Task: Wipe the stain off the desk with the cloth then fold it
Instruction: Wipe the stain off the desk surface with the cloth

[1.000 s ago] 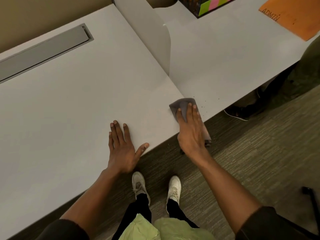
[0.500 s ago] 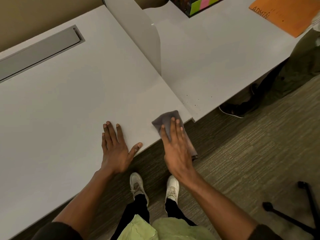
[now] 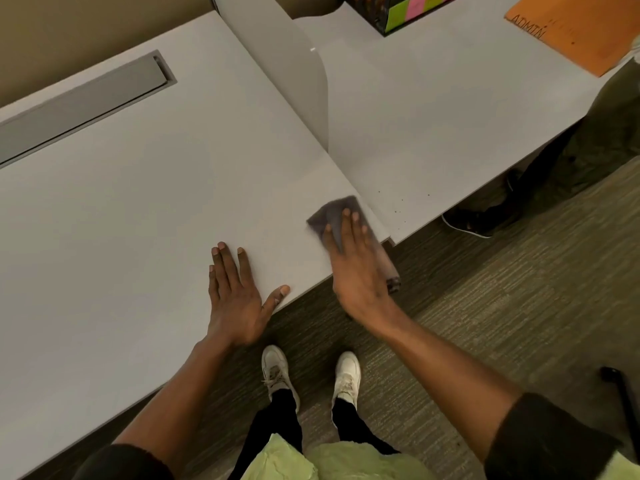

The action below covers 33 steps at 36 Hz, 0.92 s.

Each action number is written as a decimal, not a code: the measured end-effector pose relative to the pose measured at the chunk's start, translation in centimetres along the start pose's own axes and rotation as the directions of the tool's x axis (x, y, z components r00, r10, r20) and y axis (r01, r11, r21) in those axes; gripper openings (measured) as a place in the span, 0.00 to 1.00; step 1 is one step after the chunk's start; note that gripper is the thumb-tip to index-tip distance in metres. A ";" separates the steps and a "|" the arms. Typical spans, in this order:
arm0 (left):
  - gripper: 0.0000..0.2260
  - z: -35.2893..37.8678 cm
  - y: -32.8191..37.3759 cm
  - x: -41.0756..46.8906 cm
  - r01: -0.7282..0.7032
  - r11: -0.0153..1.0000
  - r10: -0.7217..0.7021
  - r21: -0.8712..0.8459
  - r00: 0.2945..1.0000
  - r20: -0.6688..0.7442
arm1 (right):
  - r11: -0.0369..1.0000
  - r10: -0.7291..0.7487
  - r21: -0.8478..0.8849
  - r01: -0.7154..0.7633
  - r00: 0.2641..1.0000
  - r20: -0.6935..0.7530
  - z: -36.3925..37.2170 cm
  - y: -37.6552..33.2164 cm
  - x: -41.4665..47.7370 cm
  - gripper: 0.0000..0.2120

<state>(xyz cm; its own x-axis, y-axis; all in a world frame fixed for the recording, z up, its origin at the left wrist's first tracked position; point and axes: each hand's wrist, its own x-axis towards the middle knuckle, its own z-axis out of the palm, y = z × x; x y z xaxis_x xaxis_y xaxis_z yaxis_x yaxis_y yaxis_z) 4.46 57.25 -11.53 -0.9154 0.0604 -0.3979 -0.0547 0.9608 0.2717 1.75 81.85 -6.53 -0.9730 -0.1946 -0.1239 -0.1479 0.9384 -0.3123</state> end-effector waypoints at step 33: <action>0.53 -0.3 0.4 -0.3 0.003 1.000 -0.003 0.021 1.000 0.010 | 0.985 -0.169 -0.023 0.174 0.976 0.138 1.7 -2.6 -2.9 0.38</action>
<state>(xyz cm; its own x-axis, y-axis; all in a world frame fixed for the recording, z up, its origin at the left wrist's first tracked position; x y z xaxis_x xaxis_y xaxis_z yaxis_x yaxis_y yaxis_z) 4.53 57.49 -11.03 -0.9114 0.0597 -0.4071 -0.0492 0.9665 0.2519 5.21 79.49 -6.94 -0.9001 -0.3880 -0.1982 -0.3188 0.8966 -0.3073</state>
